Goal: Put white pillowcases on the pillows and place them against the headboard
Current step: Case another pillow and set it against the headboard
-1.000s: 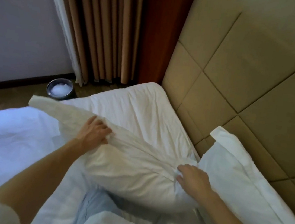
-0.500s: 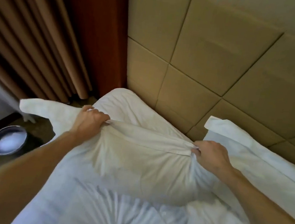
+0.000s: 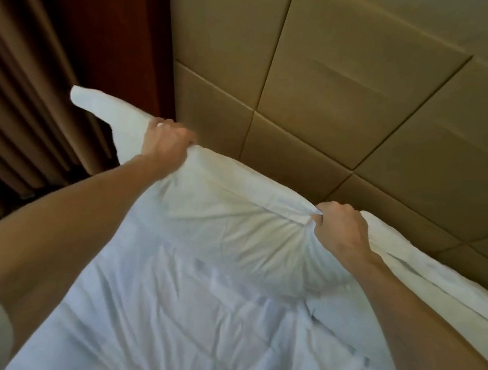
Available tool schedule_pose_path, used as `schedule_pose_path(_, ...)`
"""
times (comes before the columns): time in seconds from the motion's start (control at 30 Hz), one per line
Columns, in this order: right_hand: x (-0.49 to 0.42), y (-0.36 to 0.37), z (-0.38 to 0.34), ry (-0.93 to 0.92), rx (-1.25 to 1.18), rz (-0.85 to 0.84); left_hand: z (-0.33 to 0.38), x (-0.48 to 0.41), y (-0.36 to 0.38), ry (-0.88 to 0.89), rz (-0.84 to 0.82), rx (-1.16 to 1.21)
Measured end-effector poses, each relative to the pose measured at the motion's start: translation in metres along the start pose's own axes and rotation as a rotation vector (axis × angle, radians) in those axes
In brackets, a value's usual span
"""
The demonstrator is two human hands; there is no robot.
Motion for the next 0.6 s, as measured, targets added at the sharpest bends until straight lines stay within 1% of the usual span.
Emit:
schedule_pose_path(0.07,-0.012,0.019,0.006,0.031,0.051,-0.043,0.025,0.012,0.026,0.011,-0.058,0.074)
schedule_pose_path(0.13,-0.019,0.036,0.012,0.032,0.054,-0.129,0.046,0.037,0.051,-0.008,-0.137,0.154)
schedule_pose_path(0.23,-0.036,0.041,0.021,-0.077,0.054,-0.210,0.072,0.076,0.089,-0.077,-0.280,0.305)
schedule_pose_path(0.3,-0.050,0.032,0.020,-0.191,0.014,-0.248,0.084,0.087,0.107,-0.179,-0.337,0.503)
schedule_pose_path(0.37,-0.065,0.023,0.011,-0.272,-0.024,-0.274,0.095,0.087,0.119,-0.314,-0.320,0.772)
schedule_pose_path(0.47,-0.085,0.018,-0.013,-0.341,0.014,-0.293,0.120,0.088,0.139,-0.501,-0.237,1.123)
schedule_pose_path(0.53,-0.103,0.020,-0.033,-0.371,0.002,-0.295,0.137,0.093,0.156,-0.650,-0.212,1.356)
schedule_pose_path(0.6,-0.123,0.021,-0.053,-0.374,-0.046,-0.291,0.150,0.095,0.171,-0.762,-0.210,1.525)
Point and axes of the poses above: each hand's wrist, its own x-axis away from the middle knuckle, its own y-axis out of the palm, z = x × y, the point moved 2 cm from there along -x, towards the middle knuckle, and after that the axes turned 15 degrees about -z, right-handed, at the moved point
